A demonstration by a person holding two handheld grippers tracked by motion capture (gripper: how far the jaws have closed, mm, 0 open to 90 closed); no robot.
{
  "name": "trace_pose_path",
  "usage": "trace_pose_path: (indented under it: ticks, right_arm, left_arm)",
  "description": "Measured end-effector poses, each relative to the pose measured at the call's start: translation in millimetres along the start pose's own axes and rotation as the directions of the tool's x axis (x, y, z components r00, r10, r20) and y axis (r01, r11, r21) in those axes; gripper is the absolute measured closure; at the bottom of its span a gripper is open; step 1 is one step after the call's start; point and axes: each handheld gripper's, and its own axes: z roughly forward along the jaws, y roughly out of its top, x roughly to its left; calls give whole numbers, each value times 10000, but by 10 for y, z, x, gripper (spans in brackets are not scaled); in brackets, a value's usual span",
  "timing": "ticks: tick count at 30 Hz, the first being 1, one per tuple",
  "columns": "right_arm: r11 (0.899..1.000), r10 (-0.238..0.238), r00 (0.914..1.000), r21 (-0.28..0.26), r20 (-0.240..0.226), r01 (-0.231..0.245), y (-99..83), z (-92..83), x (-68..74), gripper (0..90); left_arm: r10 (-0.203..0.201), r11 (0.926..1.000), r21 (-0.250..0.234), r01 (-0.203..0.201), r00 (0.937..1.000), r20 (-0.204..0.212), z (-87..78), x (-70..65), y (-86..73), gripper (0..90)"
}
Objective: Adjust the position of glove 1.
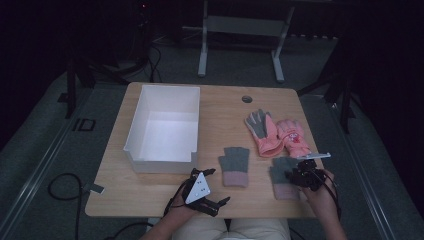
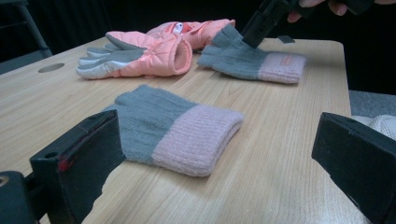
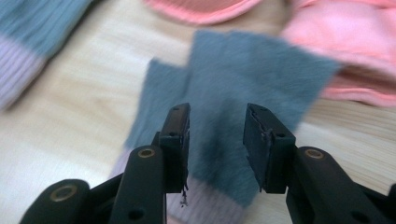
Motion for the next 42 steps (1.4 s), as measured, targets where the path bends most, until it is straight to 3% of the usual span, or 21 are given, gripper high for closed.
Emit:
trace_pose_path:
  ticks: [3, 8, 11, 14, 17, 21, 26, 31, 37, 42]
  right_arm:
    - [9971, -714, 9971, 237, -264, 721, -30, 57, 18, 611]
    - [9941, -944, 9954, 521, -178, 952, -84, 206, 13, 638]
    - [9957, -838, 9964, 389, -86, 841, -103, 214, 28, 707]
    - [9964, -752, 9969, 409, 217, 742, -108, 212, 73, 832]
    - [9979, -481, 9973, 472, 560, 454, -69, 190, 116, 852]
    - [9999, -45, 9977, -100, 682, 52, 2, 18, 183, 854]
    - [9956, -116, 9981, -917, 611, 172, 280, -259, 362, 854]
    - [9896, -243, 9994, -1413, 250, 276, 571, -371, 600, 854]
    - [9876, -446, 9986, -1521, -277, 399, 794, -232, 951, 854]
    - [9927, -516, 9967, -1123, -626, 444, 847, 27, 1213, 853]
  left_arm:
    - [-21, 10000, 2, 21, 10000, -12, 0, 0, 0, 15]
    - [-50, 10000, 6, 50, 10000, -6, -1, 4, -1, 15]
    - [-27, 10000, -2, 28, 10000, 4, 0, 2, -1, 15]
    - [-33, 10000, -1, 33, 10000, 11, -1, 3, -1, 15]
    - [-58, 10000, -6, 58, 10000, -4, -2, 6, -1, 15]
    - [-77, 10000, 31, 77, 10000, 14, 1, 7, 1, 15]
    - [-35, 10000, 43, 35, 10000, 11, 5, 2, 2, 15]
    - [-20, 10000, 33, 20, 10000, 32, 4, 2, 1, 15]
    - [27, 10000, 39, -27, 10000, 39, 0, 0, 0, 15]
    - [-6, 10000, 26, 6, 10000, 35, -8, 12, -2, 15]
